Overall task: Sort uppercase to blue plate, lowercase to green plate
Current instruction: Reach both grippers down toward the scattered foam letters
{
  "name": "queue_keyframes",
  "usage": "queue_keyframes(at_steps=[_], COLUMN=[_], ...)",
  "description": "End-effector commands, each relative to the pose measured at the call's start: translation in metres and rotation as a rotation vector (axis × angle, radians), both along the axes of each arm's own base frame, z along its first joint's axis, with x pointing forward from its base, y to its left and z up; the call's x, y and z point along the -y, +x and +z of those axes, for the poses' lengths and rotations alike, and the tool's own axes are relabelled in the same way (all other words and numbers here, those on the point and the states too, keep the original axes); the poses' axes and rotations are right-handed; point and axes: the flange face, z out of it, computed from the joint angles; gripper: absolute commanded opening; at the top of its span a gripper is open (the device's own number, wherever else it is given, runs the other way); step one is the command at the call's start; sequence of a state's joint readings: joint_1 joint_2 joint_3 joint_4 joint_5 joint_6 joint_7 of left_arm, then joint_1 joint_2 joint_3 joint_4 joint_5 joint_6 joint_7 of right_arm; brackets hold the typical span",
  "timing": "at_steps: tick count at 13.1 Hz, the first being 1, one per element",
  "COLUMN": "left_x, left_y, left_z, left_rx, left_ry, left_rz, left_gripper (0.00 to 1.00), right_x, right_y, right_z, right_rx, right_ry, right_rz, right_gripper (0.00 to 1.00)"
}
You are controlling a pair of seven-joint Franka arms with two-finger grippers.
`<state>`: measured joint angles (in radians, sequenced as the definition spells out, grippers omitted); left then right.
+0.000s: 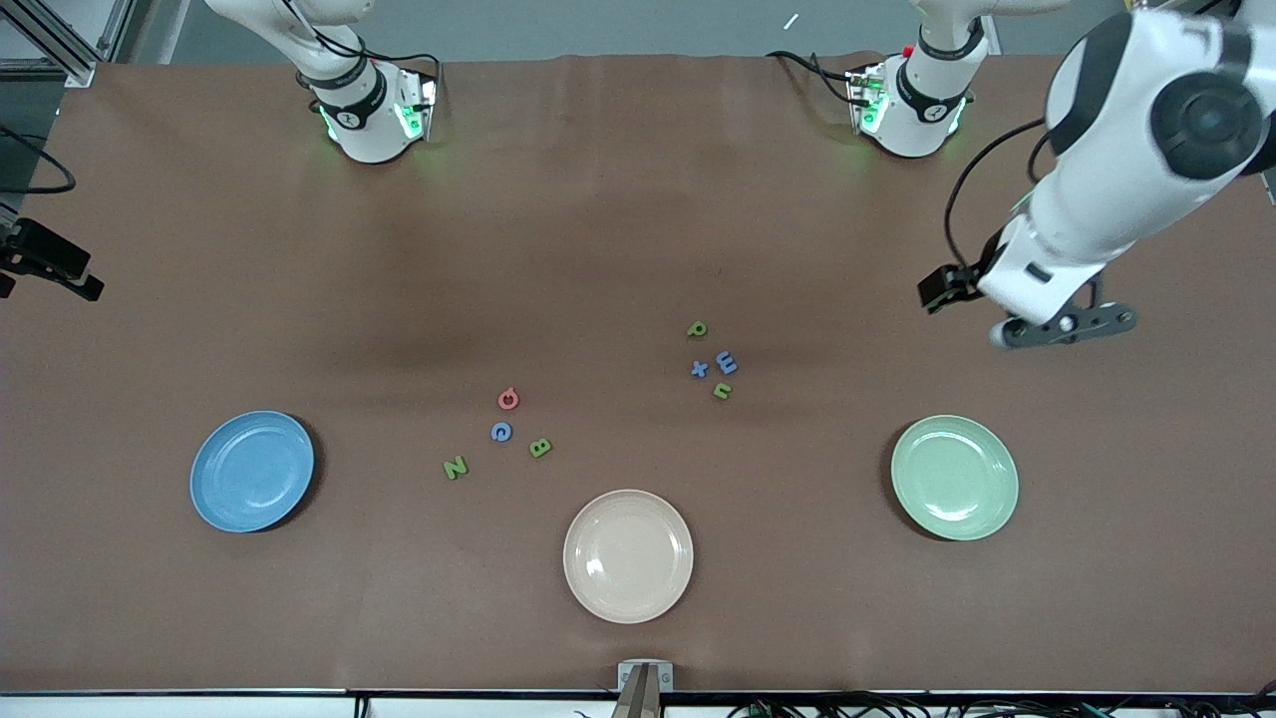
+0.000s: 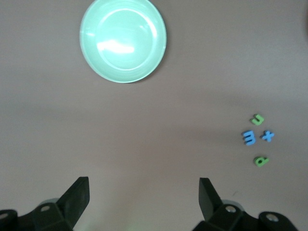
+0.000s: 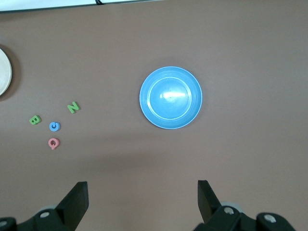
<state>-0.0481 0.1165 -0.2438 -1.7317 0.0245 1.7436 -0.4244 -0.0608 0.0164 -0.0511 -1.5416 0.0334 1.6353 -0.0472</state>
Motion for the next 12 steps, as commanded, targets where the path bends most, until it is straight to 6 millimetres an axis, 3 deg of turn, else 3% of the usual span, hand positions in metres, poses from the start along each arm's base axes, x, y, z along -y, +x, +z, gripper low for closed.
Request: queue_keyframes(at_steps=[1, 4, 5, 7, 9, 12], left_x=[0.026, 0.063, 0.083, 0.118, 0.146, 0.174], left_y=[0.013, 0.015, 0.012, 0.004, -0.002, -0.016], left_z=[-0.040, -0.084, -0.099, -0.129, -0.157, -0.203], left_rx=[0.017, 0.037, 0.040, 0.061, 0.068, 0.079], left_ry=[-0.002, 0.048, 0.045, 0.040, 0.026, -0.003], left_rz=[0.009, 0.053, 0.069, 0.091, 0.157, 0.237], left_gripper=[1.00, 1.00, 0.99, 0.99, 0.98, 0.93], right_x=[0.001, -0.003, -0.003, -0.003, 0.001, -0.005], right_y=[0.016, 0.022, 0.029, 0.051, 0.053, 0.071], right_z=[-0.032, -0.048, -0.064, -0.126, -0.135, -0.190], right_rx=[-0.055, -0.092, -0.118, -0.222, -0.236, -0.292], right_ry=[0.016, 0.017, 0.019, 0.025, 0.025, 0.019], right_rz=[0.005, 0.013, 0.014, 0.015, 0.014, 0.030], right_gripper=[1.00, 1.00, 1.00, 1.00, 1.00, 1.00])
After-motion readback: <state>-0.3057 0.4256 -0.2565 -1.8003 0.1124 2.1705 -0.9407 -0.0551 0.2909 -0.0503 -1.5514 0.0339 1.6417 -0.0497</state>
